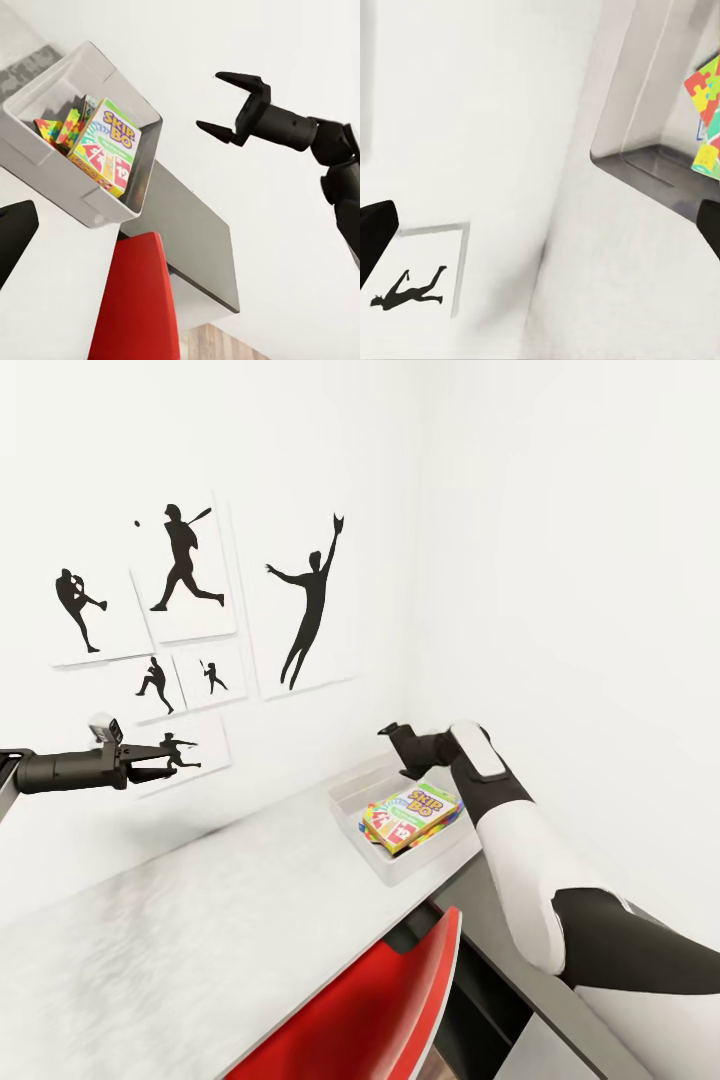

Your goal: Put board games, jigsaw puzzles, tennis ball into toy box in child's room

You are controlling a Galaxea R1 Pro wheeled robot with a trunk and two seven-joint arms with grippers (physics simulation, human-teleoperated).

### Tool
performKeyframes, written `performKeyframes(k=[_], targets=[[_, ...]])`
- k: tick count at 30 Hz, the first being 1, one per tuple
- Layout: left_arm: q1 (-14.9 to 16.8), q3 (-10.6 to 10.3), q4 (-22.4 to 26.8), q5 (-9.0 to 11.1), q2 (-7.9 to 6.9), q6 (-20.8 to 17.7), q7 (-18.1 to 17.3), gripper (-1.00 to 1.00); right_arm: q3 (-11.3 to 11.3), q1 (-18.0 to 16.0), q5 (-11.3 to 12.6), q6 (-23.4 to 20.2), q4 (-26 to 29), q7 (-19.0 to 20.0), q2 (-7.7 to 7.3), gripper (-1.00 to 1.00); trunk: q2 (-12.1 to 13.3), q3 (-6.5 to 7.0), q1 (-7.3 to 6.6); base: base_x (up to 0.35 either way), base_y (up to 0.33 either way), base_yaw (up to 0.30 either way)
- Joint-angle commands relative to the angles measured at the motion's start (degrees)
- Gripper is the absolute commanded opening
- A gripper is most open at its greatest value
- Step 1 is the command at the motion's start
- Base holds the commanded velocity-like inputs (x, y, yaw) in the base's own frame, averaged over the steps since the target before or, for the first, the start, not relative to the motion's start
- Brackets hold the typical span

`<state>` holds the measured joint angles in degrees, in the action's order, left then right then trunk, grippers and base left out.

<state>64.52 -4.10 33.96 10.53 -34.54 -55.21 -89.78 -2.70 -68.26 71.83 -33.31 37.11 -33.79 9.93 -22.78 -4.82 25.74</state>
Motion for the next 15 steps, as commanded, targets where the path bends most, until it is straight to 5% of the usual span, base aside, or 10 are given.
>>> performKeyframes(k=[1,15], targets=[[0.1,-0.4,0.0,0.3,-0.09,-0.6,-0.2,1.0,-0.3,0.0,0.5,-0.3,0.2,-0.3,0.06,1.0,-0.1,-0.14,0.04,0.0,0.0,0.0],[0.1,-0.4,0.0,0.3,-0.24,-0.6,-0.2,1.0,-0.1,0.1,1.1,-0.8,0.9,0.8,0.06,1.0,-0.1,-0.14,0.04,0.0,0.0,0.0]])
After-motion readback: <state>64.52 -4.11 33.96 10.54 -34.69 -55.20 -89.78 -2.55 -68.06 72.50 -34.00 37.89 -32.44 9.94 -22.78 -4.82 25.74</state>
